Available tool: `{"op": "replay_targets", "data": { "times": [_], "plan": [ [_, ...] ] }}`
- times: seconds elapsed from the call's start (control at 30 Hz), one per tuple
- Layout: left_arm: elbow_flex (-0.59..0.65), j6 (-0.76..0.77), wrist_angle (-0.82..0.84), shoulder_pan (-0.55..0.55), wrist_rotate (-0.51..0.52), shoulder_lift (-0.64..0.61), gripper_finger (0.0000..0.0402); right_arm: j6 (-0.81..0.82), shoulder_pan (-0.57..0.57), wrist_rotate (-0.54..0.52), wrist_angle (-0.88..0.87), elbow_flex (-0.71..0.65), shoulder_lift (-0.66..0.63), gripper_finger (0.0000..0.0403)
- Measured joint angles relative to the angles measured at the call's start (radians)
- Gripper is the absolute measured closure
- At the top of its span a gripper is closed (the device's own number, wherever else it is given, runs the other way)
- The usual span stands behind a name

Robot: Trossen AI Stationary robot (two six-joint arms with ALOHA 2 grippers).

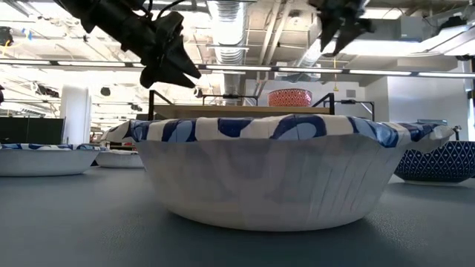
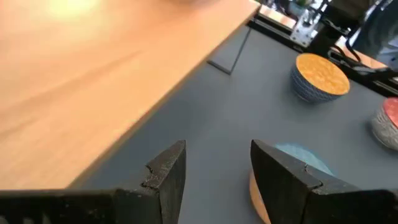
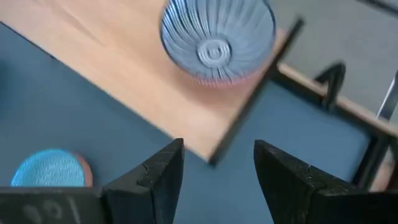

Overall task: Place and stack bowls onto a shelf
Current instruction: Stack the light blue bowl on top of the blue bowl on the shelf

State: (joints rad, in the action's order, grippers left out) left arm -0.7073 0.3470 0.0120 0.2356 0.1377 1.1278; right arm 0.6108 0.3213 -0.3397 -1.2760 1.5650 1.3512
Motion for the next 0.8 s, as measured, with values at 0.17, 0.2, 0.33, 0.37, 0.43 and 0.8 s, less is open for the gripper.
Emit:
{"op": "replay_targets", "data": {
  "times": [0.17,0.2,0.33,0.37,0.43,0.8],
  "plan": [
    [-0.001,0.005,-0.011,-0.01,-0.004,0.0,0.0237,0.138,-0.104,0.013,-0.016,-0.163,-0.104,0.0182],
    [-0.001,0.007,-0.011,-0.015,-0.004,0.0,0.0237,0.164,-0.12,0.024,-0.006,-0.2,-0.12,0.0182],
    [-0.002,0.039,-0.035,-0.052,-0.014,0.05,0.0237,0.279,-0.176,0.031,0.031,-0.321,-0.168,0.0182],
    [-0.002,0.039,-0.033,-0.065,-0.026,0.077,0.0237,0.301,-0.186,0.032,0.041,-0.34,-0.174,0.0182],
    [-0.002,0.042,-0.035,-0.088,-0.048,0.137,0.0237,0.336,-0.205,0.031,0.061,-0.365,-0.181,0.0182],
    [-0.156,0.093,-0.014,-0.141,-0.081,0.458,0.0237,0.408,-0.284,0.026,0.087,-0.376,-0.162,0.0182]
  ]
}}
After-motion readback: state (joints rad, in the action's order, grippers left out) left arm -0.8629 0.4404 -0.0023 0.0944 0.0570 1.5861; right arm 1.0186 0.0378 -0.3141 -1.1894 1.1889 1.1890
